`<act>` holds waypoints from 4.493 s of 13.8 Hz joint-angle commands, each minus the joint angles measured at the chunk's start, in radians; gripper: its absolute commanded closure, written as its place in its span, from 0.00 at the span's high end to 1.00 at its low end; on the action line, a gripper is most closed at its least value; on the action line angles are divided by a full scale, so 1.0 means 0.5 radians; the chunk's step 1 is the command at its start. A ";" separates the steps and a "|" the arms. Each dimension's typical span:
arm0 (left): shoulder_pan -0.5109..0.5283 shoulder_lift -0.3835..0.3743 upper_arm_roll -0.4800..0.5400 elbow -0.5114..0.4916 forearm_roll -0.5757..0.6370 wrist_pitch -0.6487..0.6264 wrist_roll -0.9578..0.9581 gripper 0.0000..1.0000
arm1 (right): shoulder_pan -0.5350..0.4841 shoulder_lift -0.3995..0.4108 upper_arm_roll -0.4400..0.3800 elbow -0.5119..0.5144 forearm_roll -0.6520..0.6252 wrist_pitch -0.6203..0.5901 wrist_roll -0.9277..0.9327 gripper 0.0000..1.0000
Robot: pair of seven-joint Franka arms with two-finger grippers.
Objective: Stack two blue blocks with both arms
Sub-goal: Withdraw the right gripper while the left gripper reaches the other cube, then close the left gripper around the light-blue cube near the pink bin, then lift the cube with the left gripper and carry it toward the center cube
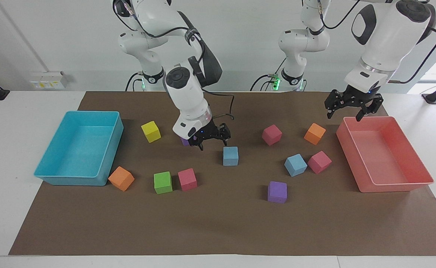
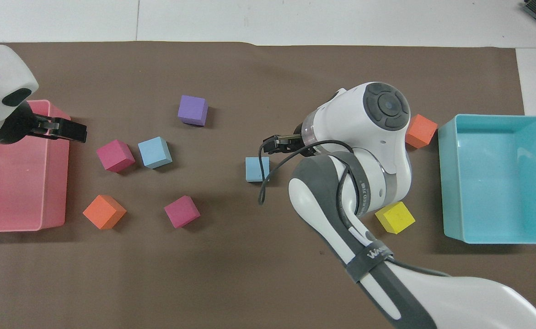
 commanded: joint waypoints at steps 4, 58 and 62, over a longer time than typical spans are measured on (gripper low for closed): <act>-0.085 0.094 0.002 -0.138 -0.022 0.257 -0.177 1.00 | -0.188 -0.032 0.027 -0.225 0.692 0.048 -0.630 0.88; -0.965 0.591 -0.001 0.027 0.120 0.568 -1.110 0.00 | -0.246 0.164 0.027 -0.600 1.838 0.072 -1.232 0.00; -1.057 0.655 -0.001 0.028 0.021 0.604 -1.195 0.00 | -0.246 0.164 0.030 -0.600 1.841 0.075 -1.232 0.00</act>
